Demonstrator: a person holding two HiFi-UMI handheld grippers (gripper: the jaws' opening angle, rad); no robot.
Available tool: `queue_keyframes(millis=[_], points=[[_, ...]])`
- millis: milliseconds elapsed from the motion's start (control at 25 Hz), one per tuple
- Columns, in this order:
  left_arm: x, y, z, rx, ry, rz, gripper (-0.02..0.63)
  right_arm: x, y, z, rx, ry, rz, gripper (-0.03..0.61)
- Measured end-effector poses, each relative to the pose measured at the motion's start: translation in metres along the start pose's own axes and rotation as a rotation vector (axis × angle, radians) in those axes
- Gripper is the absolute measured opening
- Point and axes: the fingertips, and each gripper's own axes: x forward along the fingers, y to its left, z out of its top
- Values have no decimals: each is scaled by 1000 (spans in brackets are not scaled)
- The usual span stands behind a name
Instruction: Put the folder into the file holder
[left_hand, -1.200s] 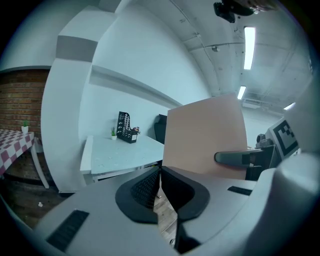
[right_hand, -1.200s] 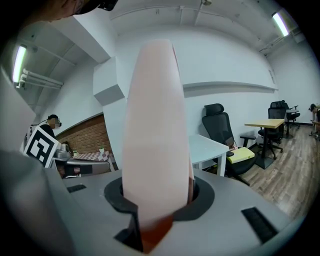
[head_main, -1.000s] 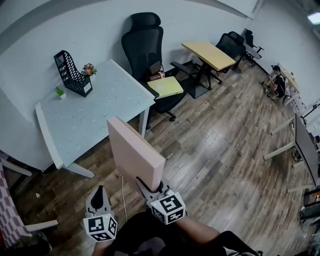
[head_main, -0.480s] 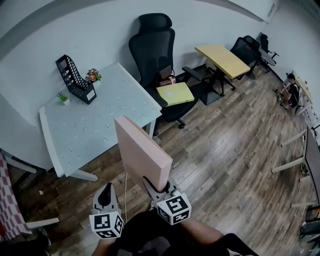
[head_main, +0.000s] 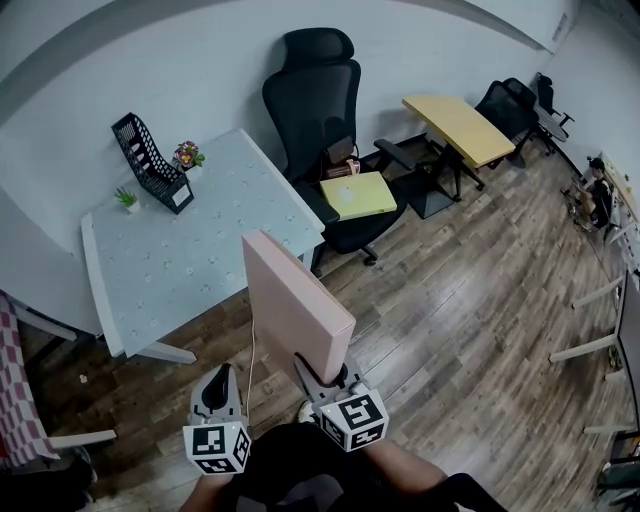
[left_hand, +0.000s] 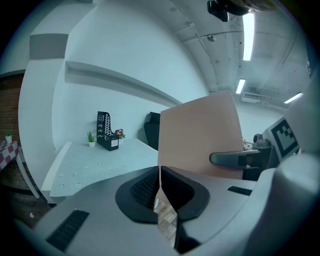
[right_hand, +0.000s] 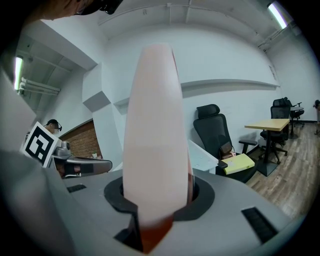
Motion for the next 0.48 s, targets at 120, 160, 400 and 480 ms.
queue_keyframes(millis=[120,160,400,480], points=[[4,-8,-1,7,10,-4,18,-1,-5,-2,15,-4,9,141],[6,-10,-2,10,14,-8,18,-2,-7,-4,18,-3,9,141],[20,-14,-9,8,36,-37,18,4,-21,-14,32,22,-28,140],[30,-9,-11,0,49,-50,17,11,-24,-13,33,30,-43,141]])
